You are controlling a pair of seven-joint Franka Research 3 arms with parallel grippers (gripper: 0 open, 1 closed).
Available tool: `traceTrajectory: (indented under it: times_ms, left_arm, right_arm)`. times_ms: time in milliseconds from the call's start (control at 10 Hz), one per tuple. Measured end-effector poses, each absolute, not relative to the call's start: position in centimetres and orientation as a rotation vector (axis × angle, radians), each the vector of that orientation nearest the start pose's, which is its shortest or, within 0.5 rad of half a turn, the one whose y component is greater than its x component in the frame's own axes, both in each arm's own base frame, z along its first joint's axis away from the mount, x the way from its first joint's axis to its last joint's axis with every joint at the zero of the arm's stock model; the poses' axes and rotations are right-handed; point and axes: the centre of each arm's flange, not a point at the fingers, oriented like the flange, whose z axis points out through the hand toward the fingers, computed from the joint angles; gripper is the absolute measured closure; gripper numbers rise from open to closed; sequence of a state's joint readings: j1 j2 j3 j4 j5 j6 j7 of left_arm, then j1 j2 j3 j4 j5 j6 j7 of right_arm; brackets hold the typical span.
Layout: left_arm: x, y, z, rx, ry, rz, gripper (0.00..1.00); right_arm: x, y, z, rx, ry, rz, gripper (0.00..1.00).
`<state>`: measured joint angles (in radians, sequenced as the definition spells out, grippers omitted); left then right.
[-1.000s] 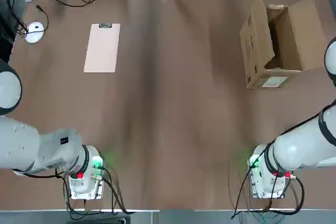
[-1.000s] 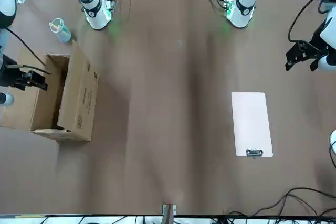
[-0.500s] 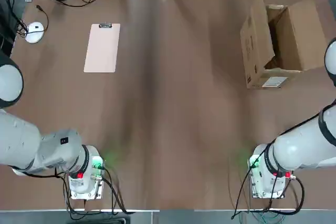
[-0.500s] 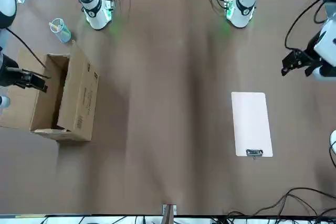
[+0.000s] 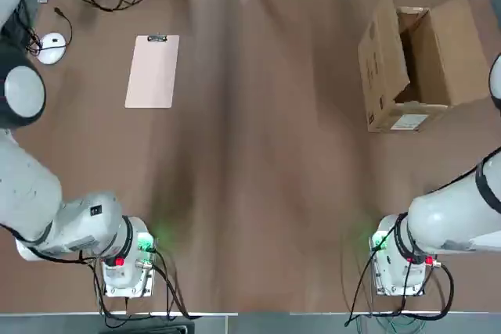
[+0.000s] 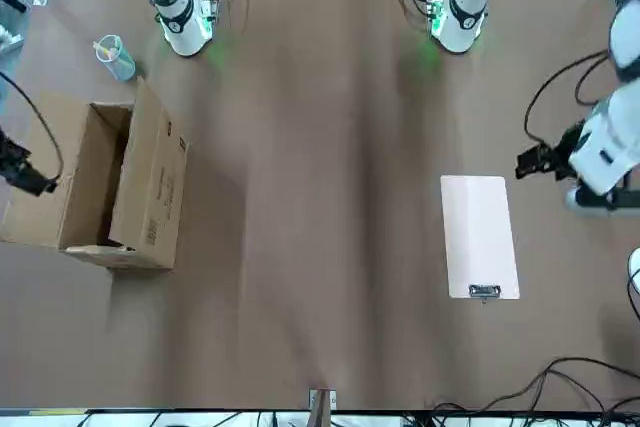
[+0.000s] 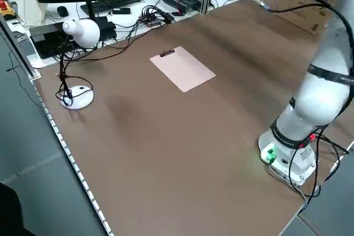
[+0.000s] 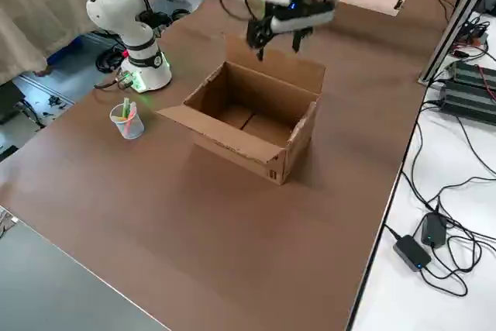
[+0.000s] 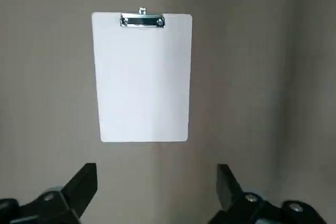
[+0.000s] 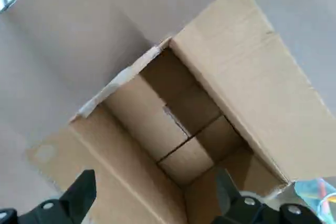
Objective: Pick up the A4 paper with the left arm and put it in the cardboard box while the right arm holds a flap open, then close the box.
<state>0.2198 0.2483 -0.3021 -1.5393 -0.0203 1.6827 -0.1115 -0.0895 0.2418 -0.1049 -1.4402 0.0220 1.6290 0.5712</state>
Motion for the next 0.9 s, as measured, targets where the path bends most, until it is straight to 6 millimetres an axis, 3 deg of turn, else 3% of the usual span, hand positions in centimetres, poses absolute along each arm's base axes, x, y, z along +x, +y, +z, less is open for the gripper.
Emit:
traceTrajectory:
  times_ms: [200,400,600,900]
  left_arm:
    - [65.6,-3.8,46.7,-3.222,-0.376,0.176,0.0]
    - [67.5,-3.8,45.1,-3.176,-0.728,0.092,0.0]
    - [68.2,-3.3,42.9,-3.048,-1.029,0.108,0.0]
    - [69.2,-0.5,36.4,-2.803,-1.498,0.226,0.0]
  right_arm:
    - [65.0,-13.6,50.0,-2.735,1.553,-0.039,0.0]
    - [67.6,-14.0,46.1,-2.533,1.822,-0.141,0.0]
    - [68.7,-14.4,44.1,-2.417,1.945,-0.187,0.0]
    - [68.4,-17.3,40.5,-2.358,2.022,-0.194,0.0]
